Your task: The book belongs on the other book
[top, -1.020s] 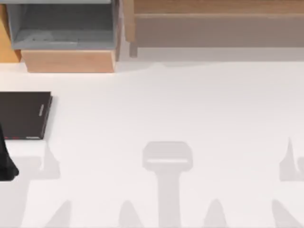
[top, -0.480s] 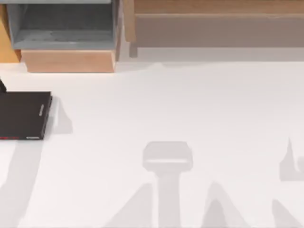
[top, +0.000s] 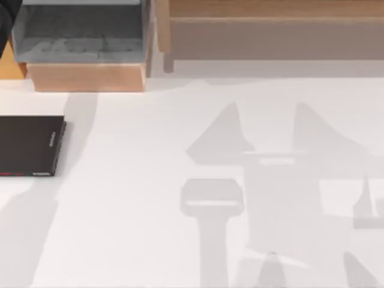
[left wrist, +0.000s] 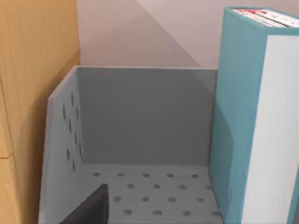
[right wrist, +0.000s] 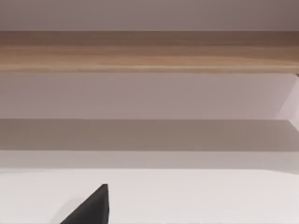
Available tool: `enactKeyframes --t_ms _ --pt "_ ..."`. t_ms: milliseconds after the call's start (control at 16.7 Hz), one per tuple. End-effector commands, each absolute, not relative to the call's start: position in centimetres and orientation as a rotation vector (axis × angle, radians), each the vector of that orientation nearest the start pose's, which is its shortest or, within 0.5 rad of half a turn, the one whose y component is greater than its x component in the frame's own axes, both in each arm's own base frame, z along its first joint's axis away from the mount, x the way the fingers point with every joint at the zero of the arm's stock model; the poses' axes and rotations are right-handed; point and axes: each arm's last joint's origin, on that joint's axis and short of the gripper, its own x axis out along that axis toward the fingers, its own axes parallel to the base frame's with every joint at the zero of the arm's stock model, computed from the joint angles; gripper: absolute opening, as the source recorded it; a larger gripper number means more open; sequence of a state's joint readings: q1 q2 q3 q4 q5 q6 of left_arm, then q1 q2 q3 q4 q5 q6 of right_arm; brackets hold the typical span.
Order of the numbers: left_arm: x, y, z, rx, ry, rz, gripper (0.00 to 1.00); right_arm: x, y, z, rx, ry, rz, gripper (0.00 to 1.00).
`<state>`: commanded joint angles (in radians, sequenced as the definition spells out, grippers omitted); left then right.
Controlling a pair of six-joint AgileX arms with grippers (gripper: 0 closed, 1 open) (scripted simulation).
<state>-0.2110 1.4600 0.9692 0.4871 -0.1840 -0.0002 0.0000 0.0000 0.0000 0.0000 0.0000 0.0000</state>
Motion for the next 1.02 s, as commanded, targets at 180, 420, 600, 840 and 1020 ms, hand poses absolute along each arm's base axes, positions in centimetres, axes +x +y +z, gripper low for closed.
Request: enactKeyframes --t_ms 180,420,600,840,1020 --pt "38.8 -8.7 27.5 -0.013 0.017 -0.015 1.0 10.6 -0.1 16.0 0.0 0.0 0.0 1.0" --pt "42.7 -10.8 25.2 -0.015 0.007 -0.017 1.0 10.6 -0.1 16.0 0.0 0.0 0.0 1.0" --pt "43.3 -11.2 24.8 -0.016 0.004 -0.017 1.0 10.6 -0.1 16.0 0.0 0.0 0.0 1.0" --pt "43.3 -11.0 24.7 -0.014 0.009 -0.014 1.0 10.6 -0.1 16.0 0.0 0.0 0.0 1.0" --pt "43.2 -11.3 25.8 -0.014 0.007 -0.017 1.0 10.6 -0.1 16.0 0.0 0.0 0.0 1.0"
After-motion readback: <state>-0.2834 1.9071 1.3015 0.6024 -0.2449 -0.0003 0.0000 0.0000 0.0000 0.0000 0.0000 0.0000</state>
